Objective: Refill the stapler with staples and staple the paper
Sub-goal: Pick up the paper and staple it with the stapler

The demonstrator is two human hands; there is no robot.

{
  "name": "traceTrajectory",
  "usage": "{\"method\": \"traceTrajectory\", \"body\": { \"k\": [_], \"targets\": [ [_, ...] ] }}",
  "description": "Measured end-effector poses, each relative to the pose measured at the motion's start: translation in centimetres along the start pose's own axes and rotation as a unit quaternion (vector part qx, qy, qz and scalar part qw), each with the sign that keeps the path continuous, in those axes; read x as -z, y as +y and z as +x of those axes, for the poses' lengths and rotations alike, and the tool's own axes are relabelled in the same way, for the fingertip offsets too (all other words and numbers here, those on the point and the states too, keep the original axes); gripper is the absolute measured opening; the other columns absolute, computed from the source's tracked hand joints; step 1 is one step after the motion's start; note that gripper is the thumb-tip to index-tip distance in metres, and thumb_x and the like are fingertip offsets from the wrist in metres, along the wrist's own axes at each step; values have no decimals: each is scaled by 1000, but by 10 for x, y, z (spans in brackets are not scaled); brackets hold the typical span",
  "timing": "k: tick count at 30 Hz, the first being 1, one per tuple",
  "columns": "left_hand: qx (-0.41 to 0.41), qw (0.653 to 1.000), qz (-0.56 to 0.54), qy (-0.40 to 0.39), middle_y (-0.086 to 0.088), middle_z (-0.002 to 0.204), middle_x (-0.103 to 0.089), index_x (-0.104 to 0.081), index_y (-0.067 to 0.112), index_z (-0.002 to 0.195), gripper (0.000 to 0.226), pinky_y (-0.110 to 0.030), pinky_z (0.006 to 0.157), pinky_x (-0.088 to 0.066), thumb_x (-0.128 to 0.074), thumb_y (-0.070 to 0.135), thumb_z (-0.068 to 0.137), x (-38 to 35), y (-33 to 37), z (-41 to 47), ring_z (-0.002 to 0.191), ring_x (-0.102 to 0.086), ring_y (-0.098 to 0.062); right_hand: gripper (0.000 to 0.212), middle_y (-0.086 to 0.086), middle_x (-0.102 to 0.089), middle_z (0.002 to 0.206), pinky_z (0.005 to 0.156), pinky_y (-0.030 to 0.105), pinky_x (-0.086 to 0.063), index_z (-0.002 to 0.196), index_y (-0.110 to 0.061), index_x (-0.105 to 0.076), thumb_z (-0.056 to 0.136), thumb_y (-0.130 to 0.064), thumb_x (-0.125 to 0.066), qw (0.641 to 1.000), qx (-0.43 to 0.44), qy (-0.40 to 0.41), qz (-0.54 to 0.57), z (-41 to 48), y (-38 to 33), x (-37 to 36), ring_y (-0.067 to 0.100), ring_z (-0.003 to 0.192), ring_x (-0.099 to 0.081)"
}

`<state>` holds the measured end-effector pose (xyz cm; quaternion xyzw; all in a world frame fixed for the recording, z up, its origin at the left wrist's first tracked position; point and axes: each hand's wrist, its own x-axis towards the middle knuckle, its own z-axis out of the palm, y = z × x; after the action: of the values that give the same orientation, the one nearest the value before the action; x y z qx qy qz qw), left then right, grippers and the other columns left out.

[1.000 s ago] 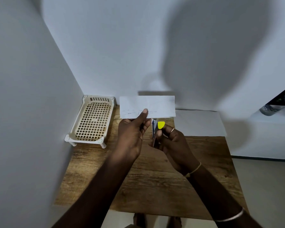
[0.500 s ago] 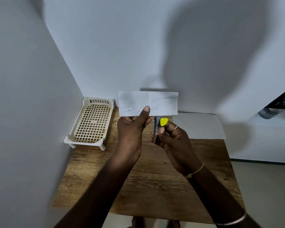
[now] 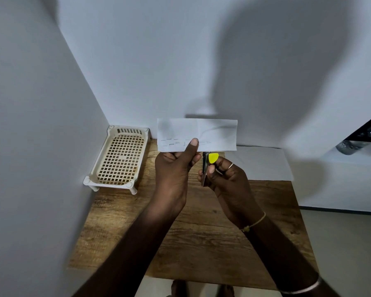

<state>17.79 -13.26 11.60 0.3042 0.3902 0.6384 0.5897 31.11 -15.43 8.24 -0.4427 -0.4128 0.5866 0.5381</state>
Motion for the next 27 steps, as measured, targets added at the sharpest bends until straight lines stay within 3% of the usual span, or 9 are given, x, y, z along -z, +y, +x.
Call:
{"method": "traceTrajectory", "body": {
  "k": [3,6,10,13,16,20,27],
  "targets": [
    [-4,1000,7,5,-3,71,-54,-72,17,93,6,-33,81,-56,-77,13,91,-1,-2,-1,83,-63,-20,38,12,-73,109,92,52,-53,124,-12,-68,89,-27,-68,1000,2,2,5,-2,-2,-2,27,96,-65],
    [-6,1000,24,9,6,66,-62,-70,12,94,8,-32,81,-57,-77,14,90,-1,-2,-1,79,-66,-15,43,13,-72,109,91,50,-54,125,-9,-67,87,-29,-70,1000,2,5,13,-3,-5,-3,27,96,-65],
    [-3,999,43,24,7,62,-62,-68,15,79,15,-34,80,-57,-77,15,90,-1,-2,-2,74,-66,-15,46,18,-70,104,89,49,-54,124,-9,-68,85,-34,-72,1000,2,1,13,-3,-5,-4,29,93,-63],
    [-12,999,39,25,-3,77,-69,-75,15,91,2,-38,83,-59,-77,16,91,1,-2,-3,82,-69,-21,52,16,-71,105,87,44,-56,126,-12,-68,82,-39,-74,1000,-1,-7,14,-6,-3,-5,29,95,-65],
    [-14,998,53,24,-10,86,-73,-73,4,103,18,-40,84,-59,-77,16,91,0,-2,-5,86,-71,-24,52,15,-73,110,90,48,-56,124,-14,-69,80,-41,-74,1000,1,2,15,-7,-2,-5,30,97,-66],
    [-25,998,50,8,-8,99,-76,-77,24,103,17,-36,82,-58,-75,12,91,-3,1,-9,93,-71,-21,42,27,-69,110,92,56,-53,117,-15,-73,83,-39,-73,1000,8,13,26,-4,-3,-6,34,93,-64],
    [-21,999,44,-7,4,78,-70,-77,27,90,17,-40,81,-56,-75,11,91,-1,0,-14,87,-66,-24,31,15,-69,93,82,44,-54,113,-7,-72,90,-26,-69,999,2,28,34,-3,2,-5,28,84,-63]
  ]
}}
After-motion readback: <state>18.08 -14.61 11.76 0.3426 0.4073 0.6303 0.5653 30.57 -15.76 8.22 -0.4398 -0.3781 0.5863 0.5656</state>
